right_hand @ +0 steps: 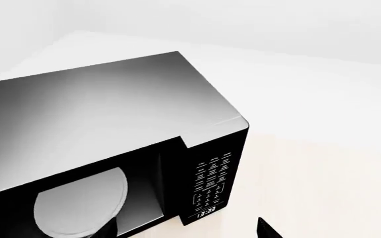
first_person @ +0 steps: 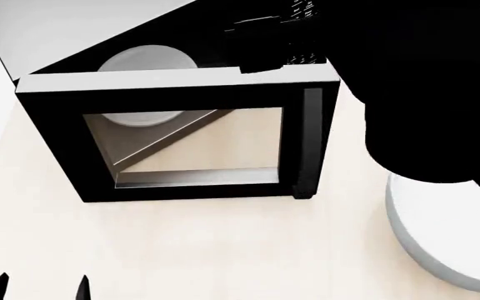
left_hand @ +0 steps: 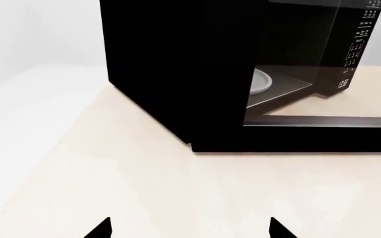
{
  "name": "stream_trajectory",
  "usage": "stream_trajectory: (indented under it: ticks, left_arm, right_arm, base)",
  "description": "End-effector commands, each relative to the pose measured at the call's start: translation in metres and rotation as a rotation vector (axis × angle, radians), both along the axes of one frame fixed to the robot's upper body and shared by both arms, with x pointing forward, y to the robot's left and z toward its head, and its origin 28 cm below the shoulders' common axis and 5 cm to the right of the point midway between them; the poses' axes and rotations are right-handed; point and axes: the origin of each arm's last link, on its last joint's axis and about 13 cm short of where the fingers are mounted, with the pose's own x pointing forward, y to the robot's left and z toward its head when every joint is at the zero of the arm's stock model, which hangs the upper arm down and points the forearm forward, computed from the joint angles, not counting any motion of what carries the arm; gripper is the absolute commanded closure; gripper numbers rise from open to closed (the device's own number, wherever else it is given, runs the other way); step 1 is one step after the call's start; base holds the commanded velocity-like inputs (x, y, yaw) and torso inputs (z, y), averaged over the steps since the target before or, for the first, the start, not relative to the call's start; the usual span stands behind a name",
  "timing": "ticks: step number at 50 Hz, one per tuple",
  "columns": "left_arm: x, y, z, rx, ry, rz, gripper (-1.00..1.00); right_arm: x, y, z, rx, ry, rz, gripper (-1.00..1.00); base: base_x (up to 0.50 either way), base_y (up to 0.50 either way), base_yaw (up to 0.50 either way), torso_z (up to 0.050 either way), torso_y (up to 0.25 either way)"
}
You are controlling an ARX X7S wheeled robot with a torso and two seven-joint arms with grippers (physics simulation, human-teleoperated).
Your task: Open the microwave.
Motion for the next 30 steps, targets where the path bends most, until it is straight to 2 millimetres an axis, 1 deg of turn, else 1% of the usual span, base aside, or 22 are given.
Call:
stream_trajectory:
  ticks: [1, 8, 12, 19, 30]
  left_arm:
    - [0.0, 0.001, 0.001, -0.006, -0.001, -0.001, -1.0]
    - [-0.001, 0.002, 0.003, -0.012, -0.004, 0.001, -1.0]
    - [-0.001, 0.002, 0.002, -0.01, -0.003, -0.001, -1.0]
    - [0.0, 0.002, 0.002, -0.013, -0.002, -0.001, -1.0]
    - [0.0, 0.003, 0.002, -0.014, -0.002, 0.0, -1.0]
  right_arm:
    - [0.018, 0.004, 0.005, 0.013, 0.108, 0.018, -1.0]
    - [0.028, 0.007, 0.003, 0.014, 0.128, 0.015, -1.0]
    - [0.036, 0.008, 0.003, 0.026, 0.144, 0.011, -1.0]
    - [0.052, 0.011, -0.003, 0.033, 0.173, -0.001, -1.0]
    - [0.065, 0.008, -0.006, 0.054, 0.203, -0.034, -1.0]
  base:
    - [0.0, 0.0, 0.0, 0.0, 0.0]
    - [0.0, 0.0, 0.0, 0.0, 0.0]
    - [0.0, 0.0, 0.0, 0.0, 0.0]
    - [0.0, 0.0, 0.0, 0.0, 0.0]
    - [0.0, 0.0, 0.0, 0.0, 0.0]
